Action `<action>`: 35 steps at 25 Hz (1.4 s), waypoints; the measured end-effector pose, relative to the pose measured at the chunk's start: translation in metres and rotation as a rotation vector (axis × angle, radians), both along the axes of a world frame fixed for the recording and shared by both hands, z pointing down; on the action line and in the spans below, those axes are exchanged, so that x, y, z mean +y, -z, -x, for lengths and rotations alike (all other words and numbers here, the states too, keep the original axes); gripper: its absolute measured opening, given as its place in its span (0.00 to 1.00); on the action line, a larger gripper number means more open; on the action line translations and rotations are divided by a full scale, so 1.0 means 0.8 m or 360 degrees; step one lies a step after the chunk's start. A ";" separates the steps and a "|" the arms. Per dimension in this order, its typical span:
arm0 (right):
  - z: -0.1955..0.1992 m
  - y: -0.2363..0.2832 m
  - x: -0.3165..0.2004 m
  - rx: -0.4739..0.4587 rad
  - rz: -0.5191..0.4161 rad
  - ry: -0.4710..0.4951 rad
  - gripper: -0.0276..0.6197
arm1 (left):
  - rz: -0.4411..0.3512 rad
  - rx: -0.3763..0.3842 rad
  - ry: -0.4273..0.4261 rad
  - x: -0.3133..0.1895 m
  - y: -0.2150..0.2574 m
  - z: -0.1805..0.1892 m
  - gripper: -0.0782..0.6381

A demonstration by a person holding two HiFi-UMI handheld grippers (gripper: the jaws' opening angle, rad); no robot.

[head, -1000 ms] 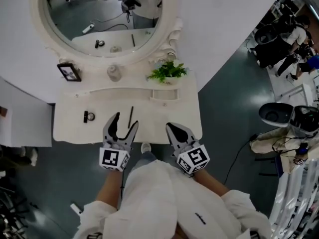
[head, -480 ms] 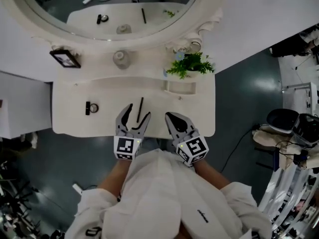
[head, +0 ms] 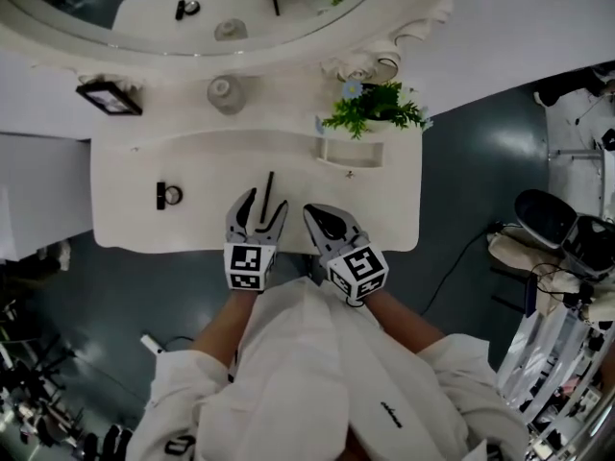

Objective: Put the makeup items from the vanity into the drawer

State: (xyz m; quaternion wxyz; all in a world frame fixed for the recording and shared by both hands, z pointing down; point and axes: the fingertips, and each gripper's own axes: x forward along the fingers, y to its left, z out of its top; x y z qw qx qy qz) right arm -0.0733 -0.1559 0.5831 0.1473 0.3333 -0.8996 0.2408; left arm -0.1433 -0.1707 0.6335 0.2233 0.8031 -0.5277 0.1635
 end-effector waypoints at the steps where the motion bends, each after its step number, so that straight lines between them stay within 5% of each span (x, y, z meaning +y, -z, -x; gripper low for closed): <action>1: 0.001 -0.005 0.000 -0.0001 0.0013 0.0001 0.07 | 0.0023 -0.0020 0.0012 0.000 -0.006 0.002 0.52; 8: 0.010 -0.034 -0.001 -0.0014 0.0111 0.0048 0.07 | 0.0204 -0.0163 0.0070 0.003 -0.052 0.016 0.49; 19: 0.018 -0.071 0.006 0.0001 0.0212 0.0109 0.07 | 0.0393 -0.0217 0.0071 0.022 -0.099 0.012 0.45; 35: 0.018 -0.082 0.016 0.0012 0.0233 0.0113 0.07 | 0.0395 -0.0314 0.0123 0.022 -0.107 0.021 0.34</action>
